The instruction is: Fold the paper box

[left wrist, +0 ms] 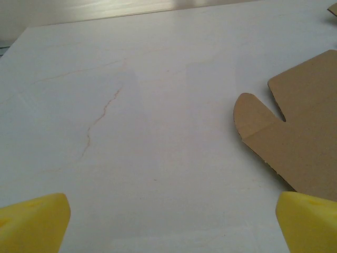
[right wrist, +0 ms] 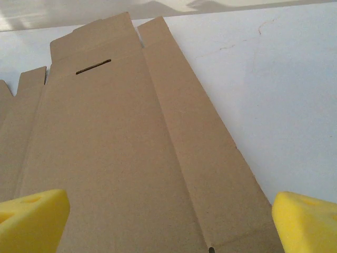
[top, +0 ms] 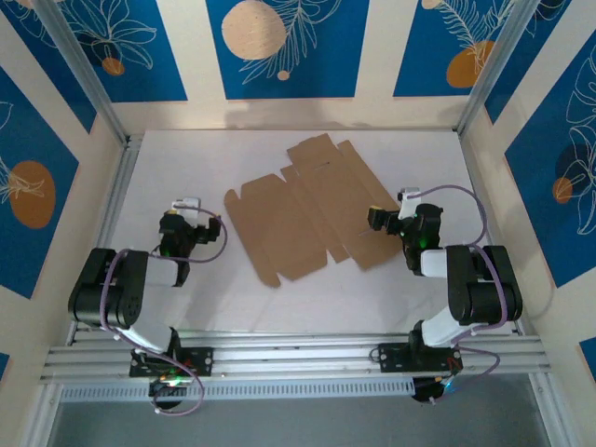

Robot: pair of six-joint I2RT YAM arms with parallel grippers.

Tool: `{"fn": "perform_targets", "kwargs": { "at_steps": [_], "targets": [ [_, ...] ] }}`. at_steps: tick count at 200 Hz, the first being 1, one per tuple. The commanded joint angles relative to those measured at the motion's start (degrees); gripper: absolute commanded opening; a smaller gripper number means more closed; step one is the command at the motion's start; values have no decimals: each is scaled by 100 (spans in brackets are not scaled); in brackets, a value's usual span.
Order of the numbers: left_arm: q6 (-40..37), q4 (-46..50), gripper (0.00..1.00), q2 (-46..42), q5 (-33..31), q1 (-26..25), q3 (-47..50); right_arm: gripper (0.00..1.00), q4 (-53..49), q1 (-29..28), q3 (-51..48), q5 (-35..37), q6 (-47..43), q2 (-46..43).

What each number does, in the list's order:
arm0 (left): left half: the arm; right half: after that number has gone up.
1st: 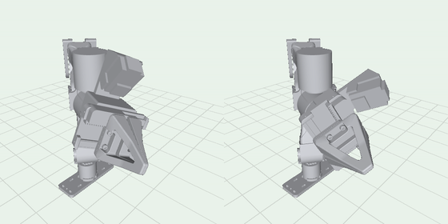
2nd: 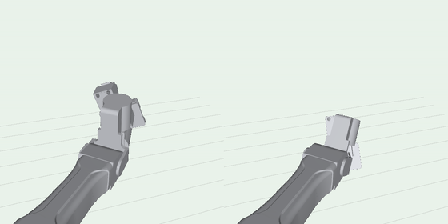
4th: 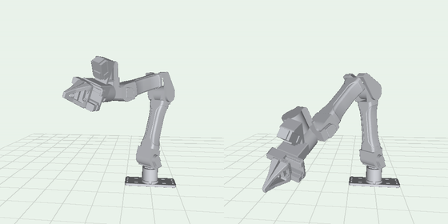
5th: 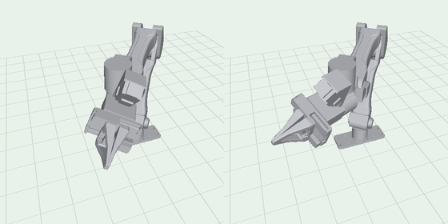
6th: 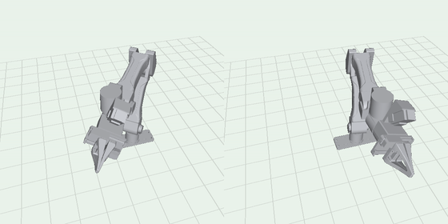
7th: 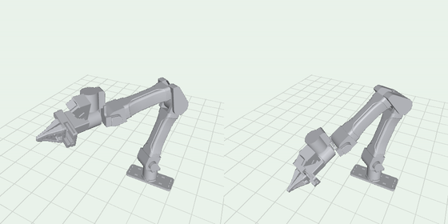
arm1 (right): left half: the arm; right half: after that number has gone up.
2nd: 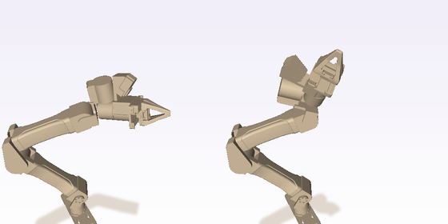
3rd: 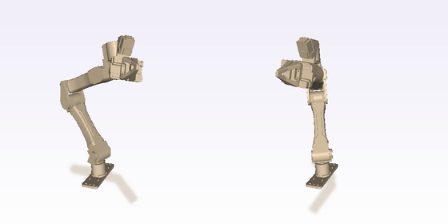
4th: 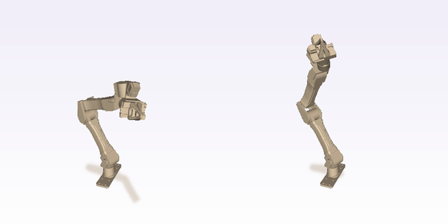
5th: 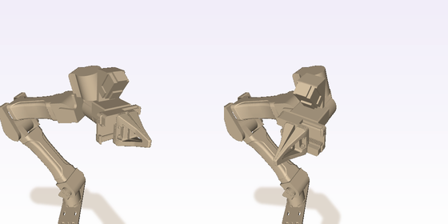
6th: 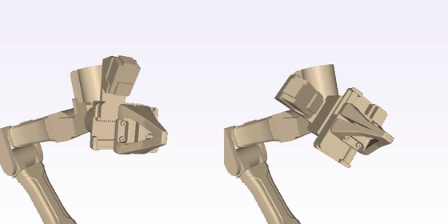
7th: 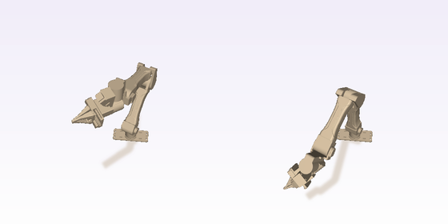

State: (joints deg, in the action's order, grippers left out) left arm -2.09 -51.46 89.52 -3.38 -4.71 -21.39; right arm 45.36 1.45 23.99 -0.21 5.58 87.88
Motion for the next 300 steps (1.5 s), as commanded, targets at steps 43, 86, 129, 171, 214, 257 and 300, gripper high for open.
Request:
{"fn": "perform_targets", "kwargs": {
  "at_steps": [43,86,129,171,214,257,300],
  "targets": [
    [-108,-110,100,-13,143,75,-50,99,11,-35,50,38,-61,-34],
    [-101,-92,100,-11,164,77,-59,99,11,-34,46,37,-57,-34],
    [-102,-92,100,-13,162,89,-56,99,-10,-9,65,-1,-57,-33],
    [-98,-89,100,-14,179,89,-60,99,-2,30,51,-84,-10,-34],
    [-72,1462,100,-1396,-861,-191,-412,99,-421,-148,192,361,4,-413],
    [318,2456,100,-2834,-1022,-1377,-1558,99,-3231,-1377,1826,1395,-202,-2231],
    [1801,6810,100,-2955,-695,-2296,-3846,99,-6656,-1964,4375,1275,1712,-2661]
  ]
}}
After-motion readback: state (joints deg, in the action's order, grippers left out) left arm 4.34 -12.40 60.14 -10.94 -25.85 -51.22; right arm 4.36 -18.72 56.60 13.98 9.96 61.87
